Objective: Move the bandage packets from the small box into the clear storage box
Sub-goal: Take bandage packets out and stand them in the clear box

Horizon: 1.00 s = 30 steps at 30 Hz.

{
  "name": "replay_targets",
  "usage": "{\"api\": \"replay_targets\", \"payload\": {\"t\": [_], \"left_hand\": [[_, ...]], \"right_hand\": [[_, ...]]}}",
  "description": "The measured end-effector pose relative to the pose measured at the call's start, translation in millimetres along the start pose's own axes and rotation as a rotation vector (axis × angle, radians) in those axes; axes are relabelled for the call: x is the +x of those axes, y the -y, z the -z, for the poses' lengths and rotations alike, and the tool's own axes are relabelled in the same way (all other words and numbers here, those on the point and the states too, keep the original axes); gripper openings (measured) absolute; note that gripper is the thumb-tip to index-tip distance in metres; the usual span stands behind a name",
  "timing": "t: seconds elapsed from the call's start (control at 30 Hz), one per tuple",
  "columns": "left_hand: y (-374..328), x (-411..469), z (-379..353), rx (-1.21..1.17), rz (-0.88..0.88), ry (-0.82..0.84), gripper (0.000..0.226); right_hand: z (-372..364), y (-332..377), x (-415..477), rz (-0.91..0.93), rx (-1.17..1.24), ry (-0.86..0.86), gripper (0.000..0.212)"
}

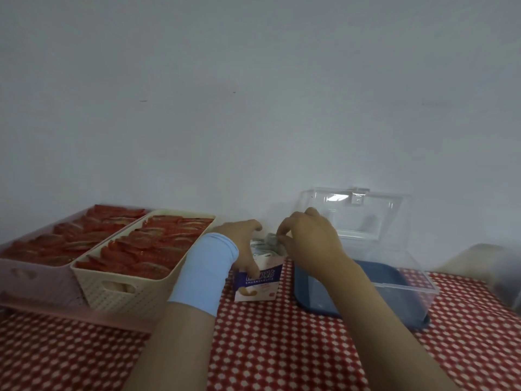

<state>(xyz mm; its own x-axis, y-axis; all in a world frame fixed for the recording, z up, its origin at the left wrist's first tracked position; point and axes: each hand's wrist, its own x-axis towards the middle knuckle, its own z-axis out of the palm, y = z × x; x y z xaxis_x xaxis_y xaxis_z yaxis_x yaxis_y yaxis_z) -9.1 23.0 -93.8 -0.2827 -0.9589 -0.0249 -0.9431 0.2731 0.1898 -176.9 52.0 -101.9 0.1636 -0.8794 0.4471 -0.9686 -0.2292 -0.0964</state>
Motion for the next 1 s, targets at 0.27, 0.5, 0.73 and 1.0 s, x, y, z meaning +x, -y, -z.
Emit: {"api": "replay_targets", "payload": {"t": [0.27,0.5,0.73,1.0], "left_hand": [[10,3,2,-0.359,-0.033,0.021,0.065],[18,8,-2,-0.417,-0.097,-0.106,0.044],[20,9,-10,-0.425,-0.135,-0.202,0.051],[-20,-15,9,-1.054,-0.191,-0.324,0.016]], "right_hand": [[-8,2,10,-0.012,0.1,0.057,0.026],[-14,6,13,0.008,0.107,0.054,0.022],[-3,-12,8,-0.121,0.51,-0.188,0.012],[23,-14,-10,-0.121,0.878,-0.265,0.012]]}}
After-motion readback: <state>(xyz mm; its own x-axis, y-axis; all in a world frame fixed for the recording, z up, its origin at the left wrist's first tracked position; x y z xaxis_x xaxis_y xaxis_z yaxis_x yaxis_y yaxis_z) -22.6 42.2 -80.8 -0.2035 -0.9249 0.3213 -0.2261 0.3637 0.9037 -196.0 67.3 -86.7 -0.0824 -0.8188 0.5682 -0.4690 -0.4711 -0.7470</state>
